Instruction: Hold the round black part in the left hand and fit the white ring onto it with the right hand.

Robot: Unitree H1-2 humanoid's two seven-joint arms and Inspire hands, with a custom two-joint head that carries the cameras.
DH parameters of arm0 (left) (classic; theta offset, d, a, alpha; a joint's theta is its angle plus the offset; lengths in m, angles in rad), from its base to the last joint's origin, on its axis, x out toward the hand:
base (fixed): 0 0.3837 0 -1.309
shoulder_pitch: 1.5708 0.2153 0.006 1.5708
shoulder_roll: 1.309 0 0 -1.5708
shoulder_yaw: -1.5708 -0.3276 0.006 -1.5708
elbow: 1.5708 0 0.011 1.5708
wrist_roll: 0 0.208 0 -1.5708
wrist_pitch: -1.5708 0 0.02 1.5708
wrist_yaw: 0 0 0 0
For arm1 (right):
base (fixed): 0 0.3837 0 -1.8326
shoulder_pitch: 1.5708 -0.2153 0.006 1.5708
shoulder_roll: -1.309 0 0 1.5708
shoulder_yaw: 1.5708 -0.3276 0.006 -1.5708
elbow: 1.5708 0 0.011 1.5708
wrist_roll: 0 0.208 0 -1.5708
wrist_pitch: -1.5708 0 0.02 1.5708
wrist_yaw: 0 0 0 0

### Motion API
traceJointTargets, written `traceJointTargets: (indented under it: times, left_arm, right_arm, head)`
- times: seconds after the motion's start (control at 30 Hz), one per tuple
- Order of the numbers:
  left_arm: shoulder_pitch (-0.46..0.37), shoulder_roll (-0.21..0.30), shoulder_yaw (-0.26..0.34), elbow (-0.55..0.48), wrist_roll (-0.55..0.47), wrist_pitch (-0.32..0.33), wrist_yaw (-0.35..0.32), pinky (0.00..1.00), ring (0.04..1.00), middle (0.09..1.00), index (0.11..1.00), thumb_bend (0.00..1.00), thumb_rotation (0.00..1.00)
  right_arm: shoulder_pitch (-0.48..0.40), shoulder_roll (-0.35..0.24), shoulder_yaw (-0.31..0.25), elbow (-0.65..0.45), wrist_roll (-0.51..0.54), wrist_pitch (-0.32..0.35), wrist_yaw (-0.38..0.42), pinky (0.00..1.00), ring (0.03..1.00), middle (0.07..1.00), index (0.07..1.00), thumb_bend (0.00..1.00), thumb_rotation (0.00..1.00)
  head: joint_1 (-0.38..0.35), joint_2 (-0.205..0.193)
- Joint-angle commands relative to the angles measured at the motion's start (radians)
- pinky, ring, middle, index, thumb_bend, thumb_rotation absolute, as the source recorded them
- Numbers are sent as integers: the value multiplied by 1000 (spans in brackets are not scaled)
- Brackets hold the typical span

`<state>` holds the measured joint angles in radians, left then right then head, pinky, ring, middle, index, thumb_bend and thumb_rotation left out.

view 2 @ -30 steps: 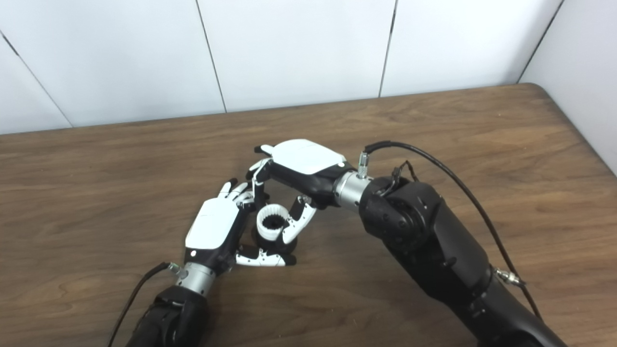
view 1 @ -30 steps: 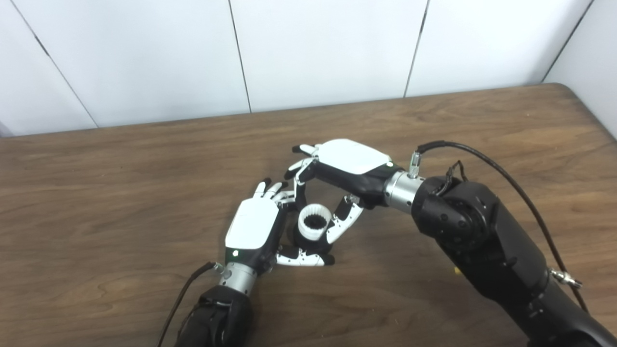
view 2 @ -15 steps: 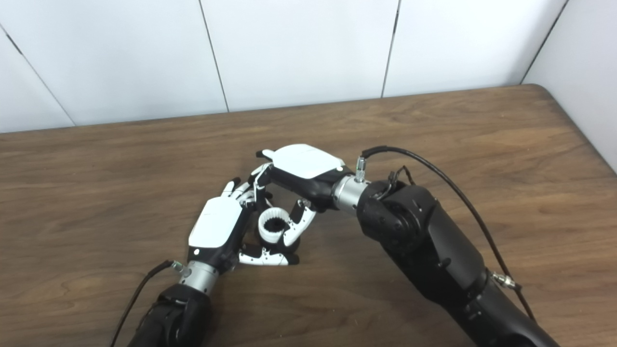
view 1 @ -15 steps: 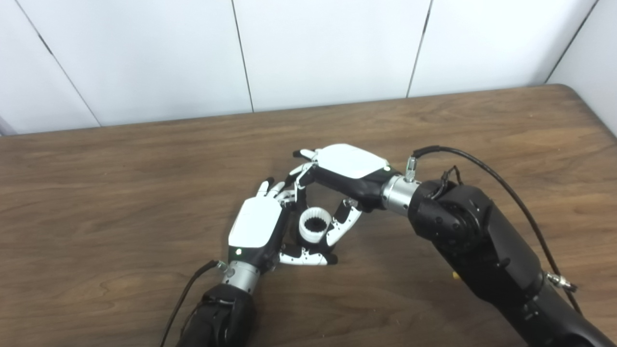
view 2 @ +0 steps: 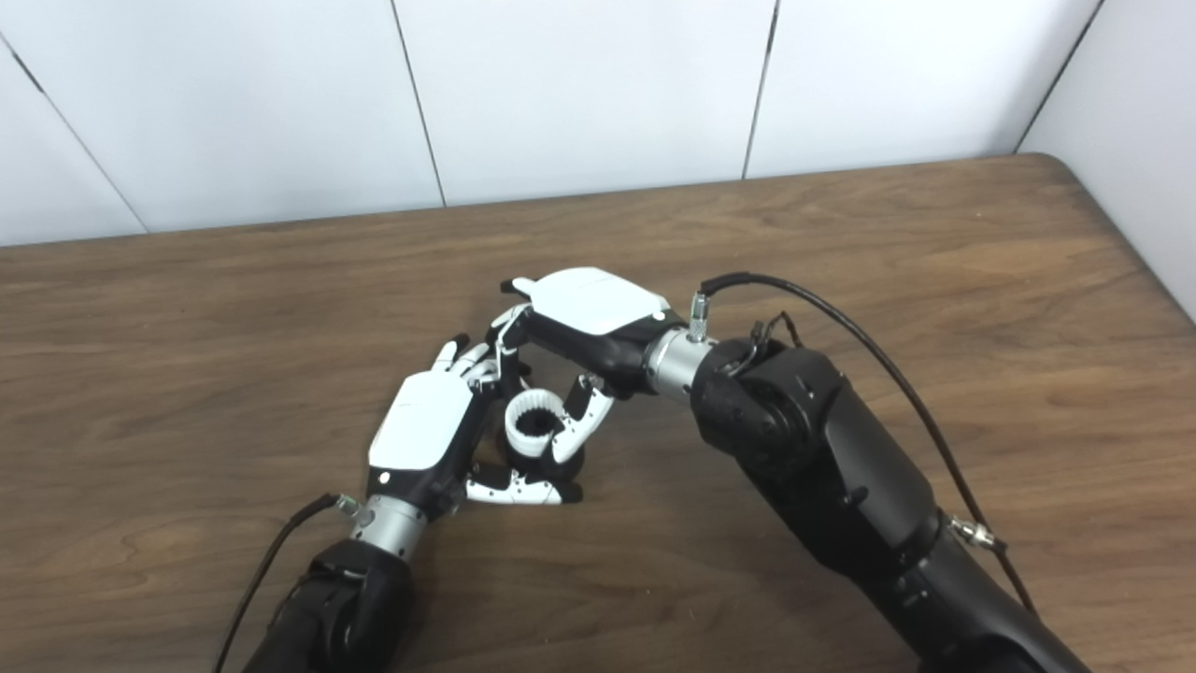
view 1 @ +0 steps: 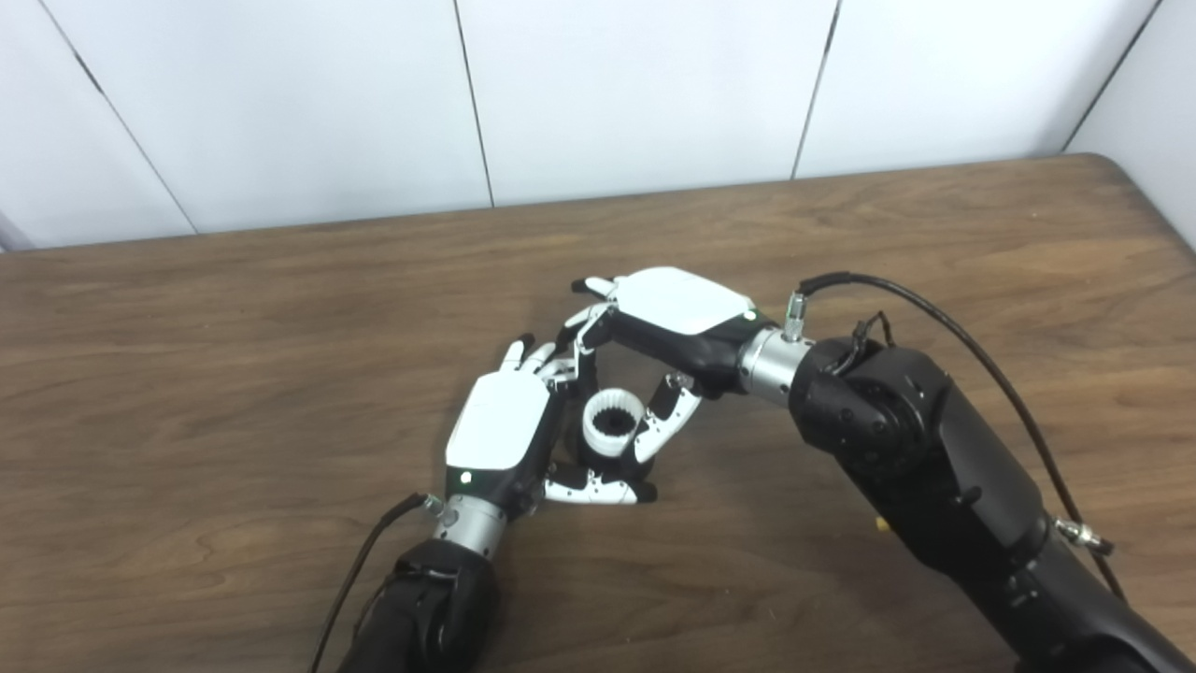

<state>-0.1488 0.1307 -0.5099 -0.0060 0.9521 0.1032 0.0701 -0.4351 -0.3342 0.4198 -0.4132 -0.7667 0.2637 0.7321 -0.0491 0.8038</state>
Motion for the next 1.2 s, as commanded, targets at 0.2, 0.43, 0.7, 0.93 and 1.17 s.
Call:
traceJointTargets:
  times: [0.2, 0.43, 0.7, 0.93, 1.17]
  left_arm:
    - [5, 3, -24, 5, 18, 10, -51, 1000, 910, 791, 484, 524, 49]
    - [4, 5, -26, 2, 24, 11, -51, 1000, 913, 790, 483, 524, 49]
    - [1, 7, -28, 3, 33, 13, -49, 1000, 909, 790, 483, 524, 49]
    - [2, 6, -26, 3, 35, 9, -46, 1000, 907, 786, 483, 524, 49]
    - [3, 3, -22, 4, 29, 5, -42, 1000, 908, 784, 483, 524, 48]
  right_arm:
    - [-44, 3, -14, -1, -9, -17, -22, 1000, 1000, 834, 482, 526, 137]
    - [-43, 0, -13, 8, -11, -25, -26, 1000, 1000, 829, 481, 526, 137]
    - [-37, -5, -12, 20, -10, -30, -21, 1000, 1000, 825, 481, 526, 137]
    - [-33, -7, -12, 22, -13, -28, -21, 1000, 1000, 826, 481, 526, 137]
    - [-27, -5, -13, 33, -11, -35, -34, 1000, 1000, 828, 482, 526, 136]
  head:
    - [-7, 3]
    - [-9, 8]
    - [-10, 10]
    - [-10, 10]
    - [-14, 9]
